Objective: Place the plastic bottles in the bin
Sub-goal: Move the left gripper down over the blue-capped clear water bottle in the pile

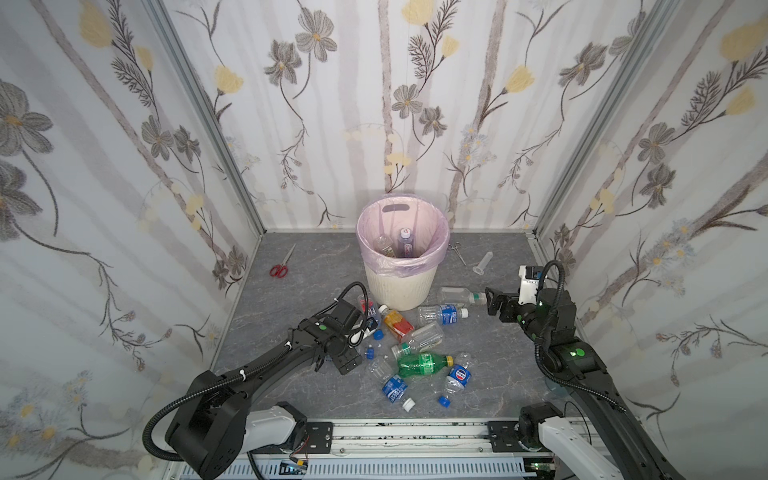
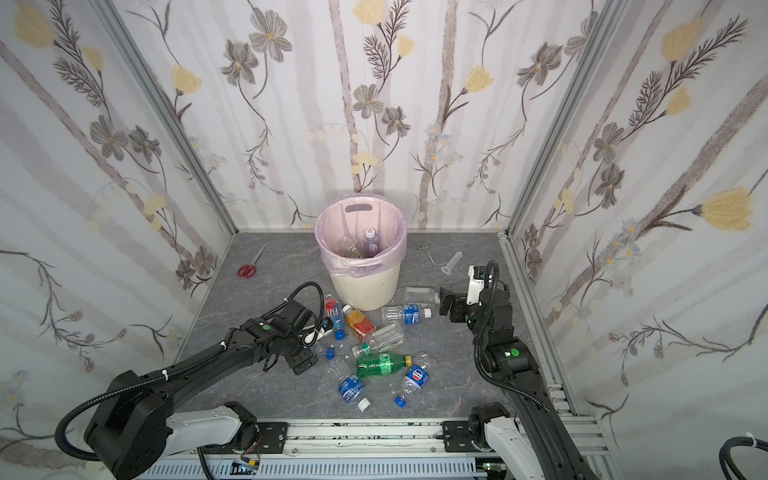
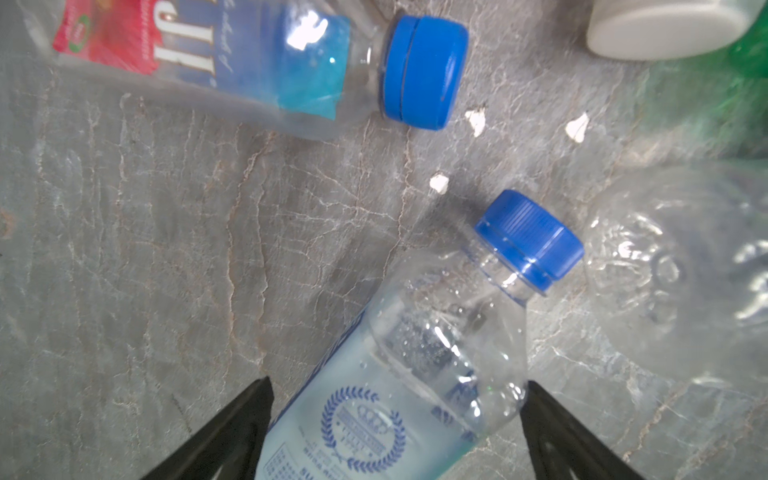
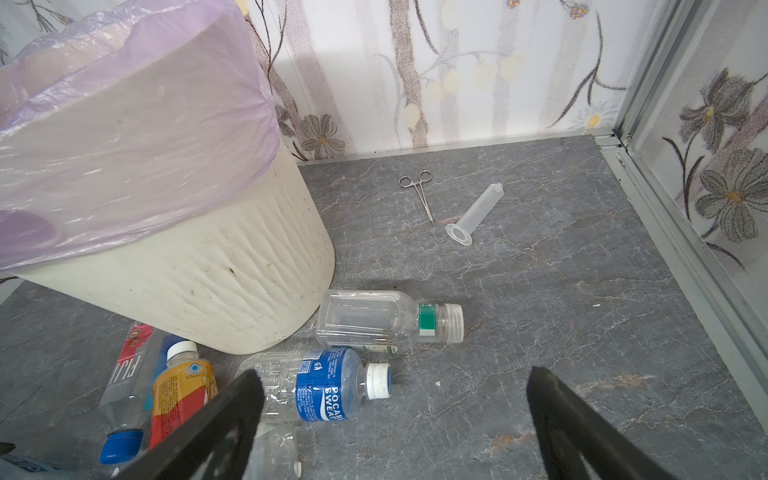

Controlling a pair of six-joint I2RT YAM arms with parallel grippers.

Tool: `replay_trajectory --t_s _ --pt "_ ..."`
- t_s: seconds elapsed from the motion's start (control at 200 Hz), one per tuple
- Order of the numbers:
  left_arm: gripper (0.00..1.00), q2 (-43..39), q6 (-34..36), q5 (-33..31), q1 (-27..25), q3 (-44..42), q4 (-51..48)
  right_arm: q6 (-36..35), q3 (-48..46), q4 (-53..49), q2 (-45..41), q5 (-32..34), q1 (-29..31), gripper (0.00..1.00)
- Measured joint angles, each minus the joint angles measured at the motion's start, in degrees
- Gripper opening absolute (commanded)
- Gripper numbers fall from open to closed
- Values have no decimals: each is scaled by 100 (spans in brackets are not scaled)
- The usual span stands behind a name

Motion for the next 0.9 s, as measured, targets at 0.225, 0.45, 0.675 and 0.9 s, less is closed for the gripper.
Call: replay_trajectory --t_s 0.225,0.45,0.675,0.9 --pt "75 111 -28 26 -2 -125 179 0 0 2 -42 0 0 99" --pt "74 575 -323 92 -2 -129 278 0 -7 2 -79 0 0 99" --pt "57 334 -398 33 -7 -192 313 0 -7 0 -103 0 0 99" --pt "48 -173 -428 15 -7 -321 321 0 -7 2 -98 0 -2 99"
